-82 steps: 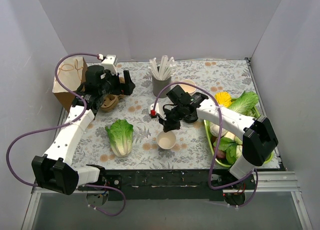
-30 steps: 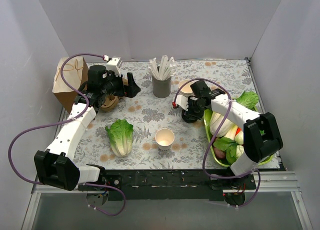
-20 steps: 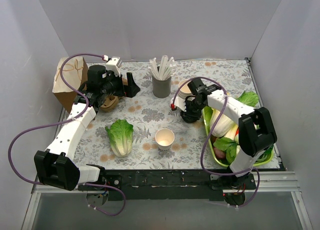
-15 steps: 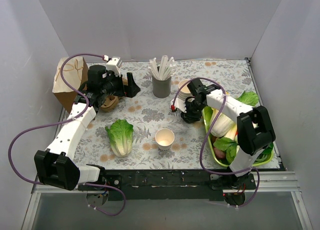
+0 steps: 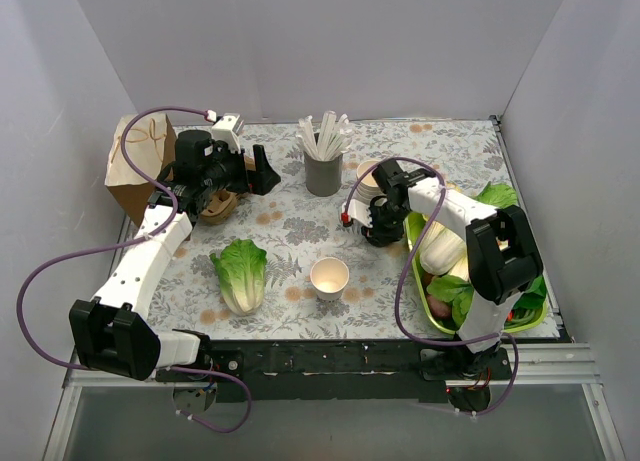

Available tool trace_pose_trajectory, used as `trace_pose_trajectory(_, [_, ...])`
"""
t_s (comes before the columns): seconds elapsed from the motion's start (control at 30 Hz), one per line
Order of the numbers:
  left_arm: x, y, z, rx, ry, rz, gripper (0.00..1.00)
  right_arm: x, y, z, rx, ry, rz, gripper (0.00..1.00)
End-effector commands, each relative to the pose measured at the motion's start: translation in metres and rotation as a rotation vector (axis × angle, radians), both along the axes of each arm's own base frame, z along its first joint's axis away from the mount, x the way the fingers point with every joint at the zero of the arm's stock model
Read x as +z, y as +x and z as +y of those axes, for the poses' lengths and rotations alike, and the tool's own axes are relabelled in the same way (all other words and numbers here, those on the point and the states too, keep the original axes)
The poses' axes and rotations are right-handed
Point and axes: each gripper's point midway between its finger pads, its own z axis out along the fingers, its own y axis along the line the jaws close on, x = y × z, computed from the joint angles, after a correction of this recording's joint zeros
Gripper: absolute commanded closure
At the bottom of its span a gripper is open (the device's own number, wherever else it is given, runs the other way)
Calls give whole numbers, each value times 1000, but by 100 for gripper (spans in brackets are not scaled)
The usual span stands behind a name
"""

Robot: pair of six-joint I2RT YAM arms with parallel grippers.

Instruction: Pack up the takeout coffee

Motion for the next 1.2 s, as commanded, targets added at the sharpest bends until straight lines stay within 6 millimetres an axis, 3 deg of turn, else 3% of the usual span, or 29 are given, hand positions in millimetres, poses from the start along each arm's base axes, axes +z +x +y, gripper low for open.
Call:
trace_pose_trajectory(0.0, [11, 2, 0, -9, -11, -35, 2, 11, 8, 2, 45, 4, -25, 78])
trace_pose_trajectory(0.37, [10, 2, -1, -15, -15, -35, 2, 12, 9, -2, 33, -13, 9, 98])
trace_pose_trajectory(0.7, [6, -4, -4, -45, -11, -27, 2, 39, 4, -2, 6, 14, 15, 99])
trace_pose_trajectory(0.87, [4, -10, -11, -103, -25, -20, 2, 34, -6, -5, -41, 17, 43, 99])
trace_pose_trajectory(1.1, [-3, -19, -13, -137, -19, -6, 2, 46, -6, 4, -151, 85, 15, 99])
trace_pose_trajectory(1.17, [-6, -20, -13, -141, -19, -3, 2, 46, 7, 0, -192, 75, -90, 99])
